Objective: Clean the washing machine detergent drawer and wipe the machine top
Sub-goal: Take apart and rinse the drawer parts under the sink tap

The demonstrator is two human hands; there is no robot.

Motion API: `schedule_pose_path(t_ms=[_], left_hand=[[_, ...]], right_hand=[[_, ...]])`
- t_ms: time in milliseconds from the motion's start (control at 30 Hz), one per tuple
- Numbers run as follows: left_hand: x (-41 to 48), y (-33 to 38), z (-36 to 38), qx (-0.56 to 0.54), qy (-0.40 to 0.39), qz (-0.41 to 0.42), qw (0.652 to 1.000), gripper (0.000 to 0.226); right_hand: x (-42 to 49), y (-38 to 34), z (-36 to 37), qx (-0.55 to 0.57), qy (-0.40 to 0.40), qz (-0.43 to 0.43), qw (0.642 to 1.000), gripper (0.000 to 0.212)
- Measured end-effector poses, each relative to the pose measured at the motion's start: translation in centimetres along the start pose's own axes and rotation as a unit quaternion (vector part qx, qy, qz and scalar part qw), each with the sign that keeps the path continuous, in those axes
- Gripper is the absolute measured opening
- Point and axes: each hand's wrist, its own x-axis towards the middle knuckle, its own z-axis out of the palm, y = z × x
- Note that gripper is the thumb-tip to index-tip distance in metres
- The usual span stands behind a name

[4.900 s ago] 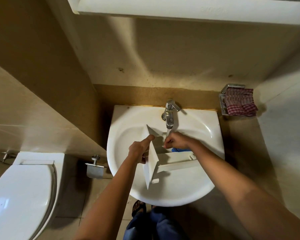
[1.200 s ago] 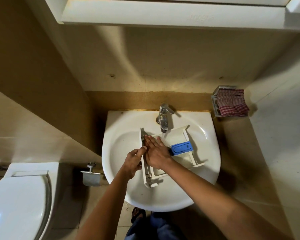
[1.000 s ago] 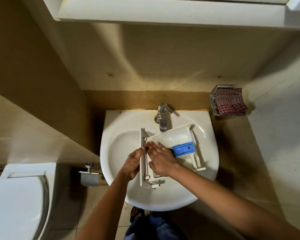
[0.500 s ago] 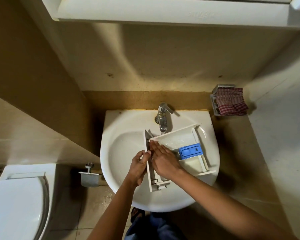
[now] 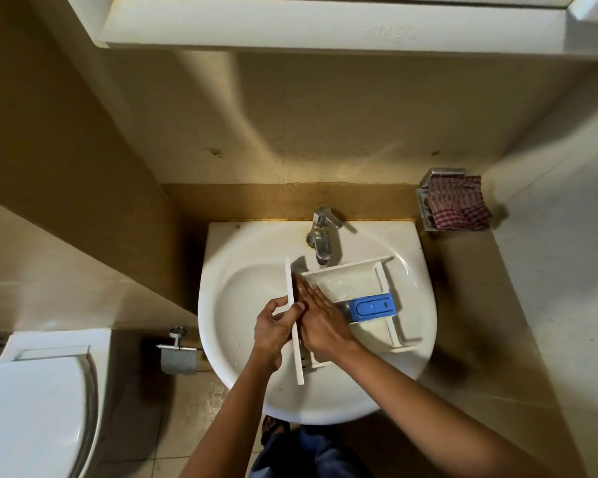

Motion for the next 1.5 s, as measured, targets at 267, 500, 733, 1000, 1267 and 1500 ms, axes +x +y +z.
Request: schedule_pose_path(t_ms=[267, 500, 733, 1000, 1267, 1500], left_hand=[[0.0, 1.6, -1.3, 0.067, 0.081, 0.009, 0.994, 0.047], [-0.4, 2.0, -2.1, 0.043, 0.106, 0.009, 0.993, 0.055], [-1.3, 1.6, -0.9, 0.008, 0.094, -0.005, 0.995, 0.05], [-1.1, 2.5, -1.3, 0.048, 0.069, -0.001, 0.996, 0.029], [-1.3, 2.4, -1.5, 0.035, 0.086, -0.012, 0.996, 0.049], [-1.9, 2.3, -1.0, 0.016, 0.128, 0.003, 0.992, 0.05]], right_hand=[[1.0, 4.8, -1.1, -0.079, -0.001, 0.053, 0.995, 0.066], [1.1, 6.9, -1.8, -0.027, 0.05, 0.255, 0.965, 0.069], [3.0, -1.2, -1.2, 0.072, -0.072, 0.019, 0.995, 0.059], [1.2, 2.6, -1.7, -0.044, 0.034, 0.026, 0.998, 0.053], [0.9, 4.5, -1.9, -0.029, 0.082, 0.183, 0.979, 0.064], [1.5, 2.2, -1.1, 0.043, -0.007, 0.02, 0.999, 0.059]])
